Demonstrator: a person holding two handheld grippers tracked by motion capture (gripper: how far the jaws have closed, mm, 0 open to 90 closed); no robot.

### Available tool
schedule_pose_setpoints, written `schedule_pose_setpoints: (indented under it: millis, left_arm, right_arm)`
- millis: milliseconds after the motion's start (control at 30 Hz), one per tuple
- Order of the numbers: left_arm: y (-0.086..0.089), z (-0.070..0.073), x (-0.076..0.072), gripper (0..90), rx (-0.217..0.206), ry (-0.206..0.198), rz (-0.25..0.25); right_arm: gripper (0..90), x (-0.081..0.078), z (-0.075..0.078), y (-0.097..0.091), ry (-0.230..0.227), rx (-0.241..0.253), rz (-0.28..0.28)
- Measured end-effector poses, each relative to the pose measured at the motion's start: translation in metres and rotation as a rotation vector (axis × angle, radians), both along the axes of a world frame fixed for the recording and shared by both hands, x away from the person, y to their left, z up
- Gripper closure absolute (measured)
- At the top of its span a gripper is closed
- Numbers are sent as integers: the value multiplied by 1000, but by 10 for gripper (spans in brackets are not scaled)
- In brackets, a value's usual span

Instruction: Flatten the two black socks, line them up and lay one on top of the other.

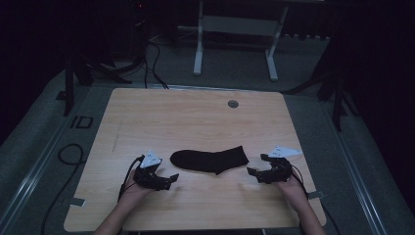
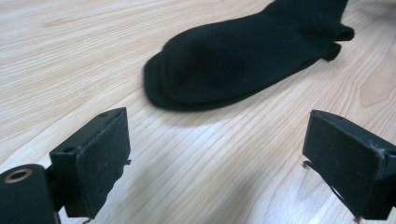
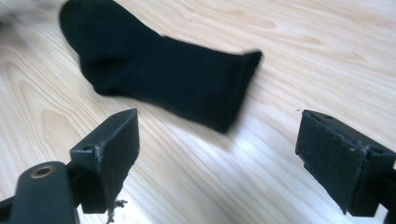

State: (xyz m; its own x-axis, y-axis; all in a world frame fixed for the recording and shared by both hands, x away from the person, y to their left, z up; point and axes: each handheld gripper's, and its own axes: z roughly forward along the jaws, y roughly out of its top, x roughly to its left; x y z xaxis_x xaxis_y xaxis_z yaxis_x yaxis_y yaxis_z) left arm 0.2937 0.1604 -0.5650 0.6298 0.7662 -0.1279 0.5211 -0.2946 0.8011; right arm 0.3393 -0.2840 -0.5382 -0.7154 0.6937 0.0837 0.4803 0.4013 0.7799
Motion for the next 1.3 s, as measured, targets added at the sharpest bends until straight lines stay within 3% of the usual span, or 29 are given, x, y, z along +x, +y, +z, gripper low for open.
schedule_pose_setpoints:
  millis: [167, 333, 533, 667, 767, 1100, 1167, 1300]
  left_arm:
    - [12, 1, -9, 68, 15, -1, 3]
    - [22, -1, -20, 39, 49, 28, -21]
    - [32, -6, -32, 40, 31, 32, 20]
    - [33, -9, -41, 39, 49, 9, 31]
    - [36, -6, -45, 40, 37, -3, 38]
    - [75, -2, -54, 40, -19, -30, 148]
    - [83, -2, -55, 40, -18, -33, 166]
    - [96, -4, -58, 40, -25, -28, 202]
  right_arm:
    - [135, -5, -7, -17, 13, -14, -45]
    - [138, -19, -13, -33, 25, -11, -106]
    - [139, -38, -15, -48, 19, -28, -155]
    - [141, -49, -16, -56, 4, 0, -204]
    - [140, -53, -15, -63, -21, 0, -233]
    - [141, -55, -15, -83, -117, 23, -335]
    - [141, -53, -15, -86, -108, 54, -356]
    - [141, -52, -17, -88, -96, 30, -397]
